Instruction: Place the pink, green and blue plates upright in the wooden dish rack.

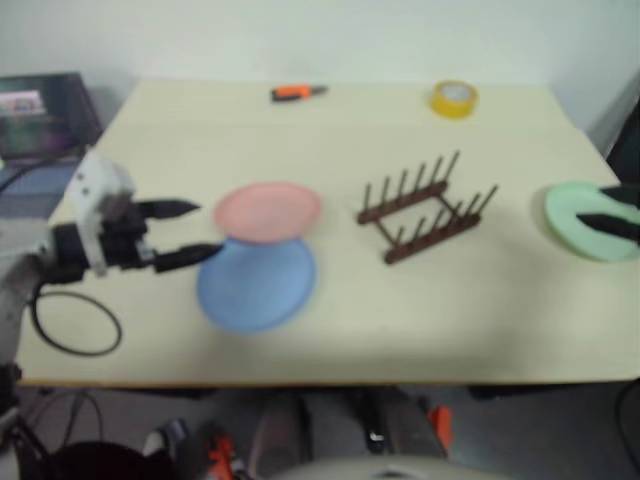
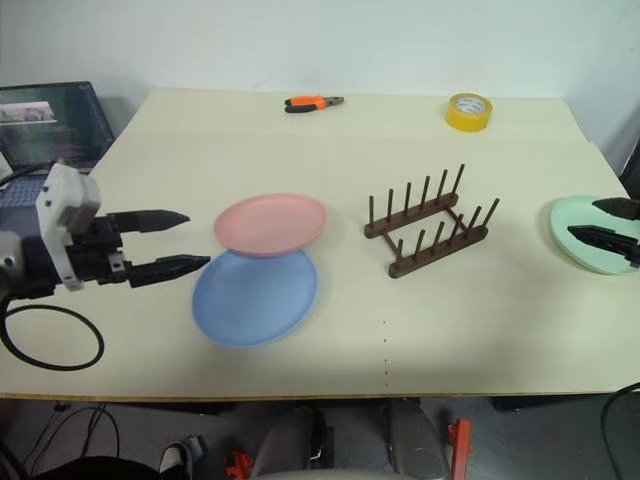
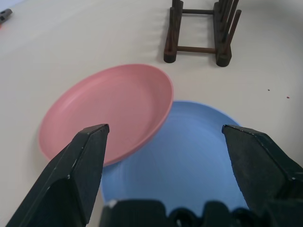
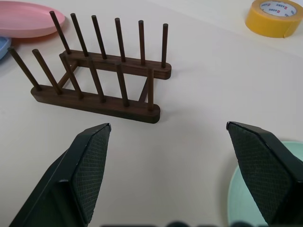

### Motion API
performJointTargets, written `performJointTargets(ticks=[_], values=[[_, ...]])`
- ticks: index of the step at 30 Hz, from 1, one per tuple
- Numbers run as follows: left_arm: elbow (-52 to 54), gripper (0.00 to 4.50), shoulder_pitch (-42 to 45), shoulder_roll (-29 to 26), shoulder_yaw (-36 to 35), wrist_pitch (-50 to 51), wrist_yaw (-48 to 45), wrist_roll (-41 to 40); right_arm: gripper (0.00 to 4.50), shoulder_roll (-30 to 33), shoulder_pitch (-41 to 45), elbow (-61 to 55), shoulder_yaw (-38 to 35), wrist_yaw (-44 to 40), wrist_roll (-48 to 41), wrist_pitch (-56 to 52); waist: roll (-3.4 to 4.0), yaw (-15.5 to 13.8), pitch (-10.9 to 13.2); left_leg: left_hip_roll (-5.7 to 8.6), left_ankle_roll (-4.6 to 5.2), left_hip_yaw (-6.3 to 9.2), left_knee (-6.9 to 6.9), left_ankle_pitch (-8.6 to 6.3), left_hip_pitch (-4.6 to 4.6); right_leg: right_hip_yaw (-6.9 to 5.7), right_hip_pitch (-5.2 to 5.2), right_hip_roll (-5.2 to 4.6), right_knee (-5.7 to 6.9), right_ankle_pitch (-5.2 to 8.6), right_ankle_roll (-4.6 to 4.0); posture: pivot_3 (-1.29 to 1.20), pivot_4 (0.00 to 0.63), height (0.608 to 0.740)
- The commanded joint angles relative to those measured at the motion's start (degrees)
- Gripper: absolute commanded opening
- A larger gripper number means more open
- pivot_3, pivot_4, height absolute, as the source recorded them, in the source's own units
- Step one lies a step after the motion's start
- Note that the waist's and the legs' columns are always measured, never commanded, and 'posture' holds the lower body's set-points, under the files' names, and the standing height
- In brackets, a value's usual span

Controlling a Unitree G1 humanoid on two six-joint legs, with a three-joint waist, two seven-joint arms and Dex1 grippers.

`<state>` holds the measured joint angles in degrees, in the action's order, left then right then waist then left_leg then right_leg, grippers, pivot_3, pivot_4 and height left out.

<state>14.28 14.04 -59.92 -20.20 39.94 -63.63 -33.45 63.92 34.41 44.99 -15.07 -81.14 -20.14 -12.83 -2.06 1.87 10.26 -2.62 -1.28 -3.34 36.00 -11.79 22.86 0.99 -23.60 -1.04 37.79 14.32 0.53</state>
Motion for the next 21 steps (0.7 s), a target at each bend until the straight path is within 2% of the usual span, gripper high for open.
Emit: performJointTargets(ticks=[1,8,15,19,21], values=[[2.32,4.22,0.18,-0.92,-1.67,0.25,0.75,-1.1,4.27,0.81,1.36,0.01,-0.8,-0.61,0.1,1.33,0.0,0.0,0.0,0.0,0.0,0.0,0.0,0.0,0.0,0.0,0.0,0.0,0.0,0.0,0.0,0.0,0.15,0.74],[2.09,4.22,3.09,0.3,1.06,-0.7,0.96,-1.81,4.27,0.3,1.8,0.55,-0.69,-0.15,0.8,2.18,0.0,-0.03,0.0,0.0,0.0,-0.02,-0.01,0.0,0.0,-0.02,0.0,0.0,0.0,0.0,0.01,0.0,0.15,0.74],[2.85,4.22,9.34,6.75,11.14,-0.3,3.49,-0.48,4.27,0.18,-4.02,-3.37,-3.68,0.83,-1.11,1.5,0.0,-0.16,0.0,0.08,0.0,-0.04,0.02,0.0,0.02,-0.01,0.08,0.1,-0.02,-0.11,0.2,0.0,0.15,0.74],[5.29,4.22,14.24,10.64,15.92,2.58,6.84,-1.14,4.27,-0.08,-8.34,-10.12,-5.72,1.36,-3.35,-1.72,0.0,-0.19,0.01,0.08,0.0,0.0,0.02,0.0,0.06,-0.01,0.07,0.14,-0.02,-0.15,0.28,0.0,0.15,0.74],[4.64,4.22,16.55,13.65,20.7,2.31,10.06,2.64,4.27,-0.79,-10.31,-12.99,-6.08,2.16,-3.95,-2.79,0.01,-0.19,0.0,0.05,0.0,0.02,0.08,0.0,0.05,0.0,0.08,0.21,0.01,-0.19,0.34,0.0,0.15,0.74]])
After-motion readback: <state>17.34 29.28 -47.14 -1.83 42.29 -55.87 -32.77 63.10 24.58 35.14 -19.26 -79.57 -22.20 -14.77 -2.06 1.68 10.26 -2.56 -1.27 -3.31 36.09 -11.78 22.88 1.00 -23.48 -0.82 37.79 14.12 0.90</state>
